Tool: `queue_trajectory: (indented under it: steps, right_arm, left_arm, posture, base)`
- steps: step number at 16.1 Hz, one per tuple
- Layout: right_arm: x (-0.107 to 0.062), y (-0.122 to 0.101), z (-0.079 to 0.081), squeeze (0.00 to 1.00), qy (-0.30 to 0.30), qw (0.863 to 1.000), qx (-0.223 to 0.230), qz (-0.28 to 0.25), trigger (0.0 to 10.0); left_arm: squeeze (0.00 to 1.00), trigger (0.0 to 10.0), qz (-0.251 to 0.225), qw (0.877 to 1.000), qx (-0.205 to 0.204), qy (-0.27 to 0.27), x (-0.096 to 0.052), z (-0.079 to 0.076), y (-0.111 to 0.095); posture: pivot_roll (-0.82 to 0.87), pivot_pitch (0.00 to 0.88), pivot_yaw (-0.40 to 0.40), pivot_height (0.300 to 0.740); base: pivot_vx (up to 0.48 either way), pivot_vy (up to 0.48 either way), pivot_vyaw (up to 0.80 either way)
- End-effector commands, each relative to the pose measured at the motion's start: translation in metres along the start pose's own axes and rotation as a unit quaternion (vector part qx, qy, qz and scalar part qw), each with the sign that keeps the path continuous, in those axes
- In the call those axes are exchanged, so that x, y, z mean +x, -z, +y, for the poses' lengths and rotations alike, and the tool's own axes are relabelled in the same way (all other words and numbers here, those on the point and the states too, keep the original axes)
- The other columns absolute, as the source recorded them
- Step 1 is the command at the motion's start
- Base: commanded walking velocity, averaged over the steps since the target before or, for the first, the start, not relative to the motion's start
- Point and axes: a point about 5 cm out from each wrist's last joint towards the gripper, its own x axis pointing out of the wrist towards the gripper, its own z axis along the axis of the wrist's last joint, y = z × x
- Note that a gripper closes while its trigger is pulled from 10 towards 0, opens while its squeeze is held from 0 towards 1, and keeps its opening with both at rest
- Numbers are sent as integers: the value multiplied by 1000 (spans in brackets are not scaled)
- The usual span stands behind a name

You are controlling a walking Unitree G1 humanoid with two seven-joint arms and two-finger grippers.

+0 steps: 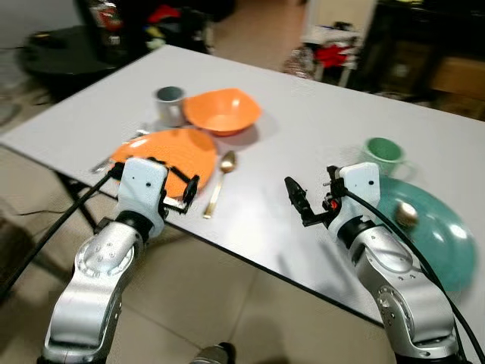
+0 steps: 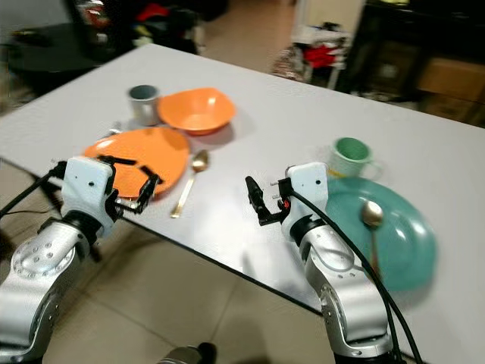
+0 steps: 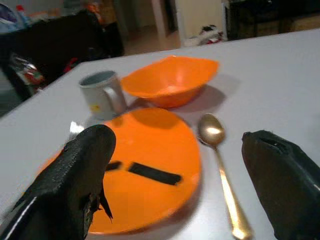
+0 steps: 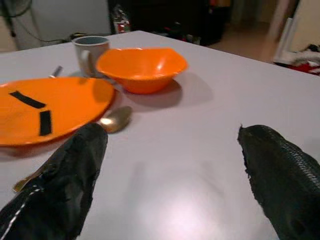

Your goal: Setting the table

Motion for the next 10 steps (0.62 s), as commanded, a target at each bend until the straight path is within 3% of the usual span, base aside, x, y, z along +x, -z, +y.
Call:
queue_trajectory:
  steps: [1,10]
  right_arm:
    - [-1,-4,-1,1000,-2,1000,-10,-5,10000]
    - [-5,0,-2,1000,7,1000,-17,-4,10000]
  left_arm:
    - [0,10000,-4,1000,-6,-1,3,1,-1]
    - [0,10000,0,1000,-24,0,7,0,3]
  posture:
    - [114,0,15,740]
    - [82,0,45,740]
  base:
    - [0,0,800]
    - [0,0,800]
